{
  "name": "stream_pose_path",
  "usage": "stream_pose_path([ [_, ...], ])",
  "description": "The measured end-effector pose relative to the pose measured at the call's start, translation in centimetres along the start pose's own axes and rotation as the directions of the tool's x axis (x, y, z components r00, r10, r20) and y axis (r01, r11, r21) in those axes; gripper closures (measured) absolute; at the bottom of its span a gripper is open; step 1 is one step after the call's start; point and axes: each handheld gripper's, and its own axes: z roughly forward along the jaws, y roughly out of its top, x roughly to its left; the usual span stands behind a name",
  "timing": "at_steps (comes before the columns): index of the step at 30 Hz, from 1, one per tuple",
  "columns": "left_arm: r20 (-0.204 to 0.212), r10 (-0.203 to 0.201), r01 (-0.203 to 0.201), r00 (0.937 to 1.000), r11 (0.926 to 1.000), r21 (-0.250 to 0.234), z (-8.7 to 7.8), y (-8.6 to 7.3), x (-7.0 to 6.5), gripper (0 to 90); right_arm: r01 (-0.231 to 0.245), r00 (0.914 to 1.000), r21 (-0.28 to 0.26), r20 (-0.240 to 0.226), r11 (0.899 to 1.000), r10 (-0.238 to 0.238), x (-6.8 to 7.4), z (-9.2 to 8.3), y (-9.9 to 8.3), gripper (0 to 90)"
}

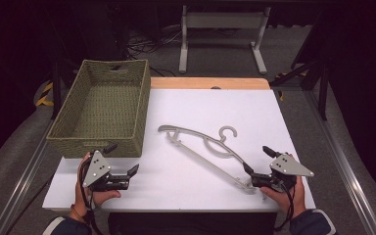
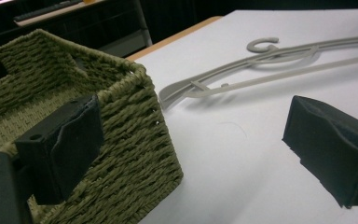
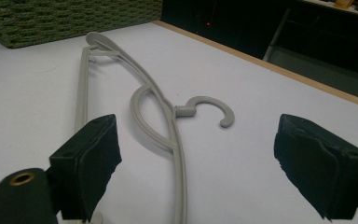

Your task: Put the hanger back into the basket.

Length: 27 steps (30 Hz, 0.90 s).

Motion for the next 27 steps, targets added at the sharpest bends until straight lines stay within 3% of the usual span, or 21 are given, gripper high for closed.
stream_pose_path([
  [7, 0.038, 0.014, -0.014, 0.9992, 0.9998, 0.014, 0.1, -0.5, -0.3, 5.9, -0.073, 0.9966, 0.075, -0.033, 0.995, 0.075, -1.1, 0.9, 0.1, 18.3],
  [11, 0.047, -0.018, 0.017, 0.9987, 0.9997, 0.019, 0.1, -0.8, 0.1, 5.8, -0.077, 0.9958, 0.107, -0.041, 0.991, 0.082, -1.4, 1.4, 0.4, 20.9],
  [15, 0.044, -0.012, 0.011, 0.9990, 0.9998, 0.019, 0.1, -0.7, 0.4, 5.9, -0.072, 0.9954, 0.186, -0.049, 0.980, 0.083, -2.0, 2.2, 0.6, 30.5],
  [16, 0.048, -0.016, 0.015, 0.9987, 0.9997, 0.018, 0.2, -0.7, 0.3, 5.9, -0.073, 0.9945, 0.217, -0.058, 0.973, 0.088, -2.1, 2.4, 0.6, 33.3],
  [18, 0.050, -0.008, 0.006, 0.9987, 0.9997, 0.025, 0.4, -0.7, 0.2, 5.8, -0.062, 0.9929, 0.304, -0.079, 0.951, 0.090, -2.4, 2.9, 0.6, 36.0],
  [20, 0.059, -0.010, 0.009, 0.9982, 0.9996, 0.028, 0.5, -0.7, 0.1, 5.5, -0.046, 0.9900, 0.397, -0.104, 0.917, 0.095, -2.5, 3.4, 0.4, 40.7],
  [22, 0.053, -0.002, 0.000, 0.9986, 0.9992, 0.040, 0.5, -0.8, 0.2, 5.5, -0.044, 0.9874, 0.422, -0.120, 0.906, 0.104, -2.5, 3.4, 0.2, 44.8],
  [26, 0.060, -0.008, 0.006, 0.9982, 0.9990, 0.044, 0.5, -0.9, 0.3, 5.6, -0.035, 0.9820, 0.494, -0.145, 0.869, 0.122, -2.6, 3.9, 0.0, 50.9],
  [27, 0.066, -0.013, 0.010, 0.9977, 0.9989, 0.046, 0.5, -0.9, 0.2, 5.6, -0.034, 0.9790, 0.517, -0.155, 0.856, 0.132, -2.6, 4.0, -0.1, 53.2],
])
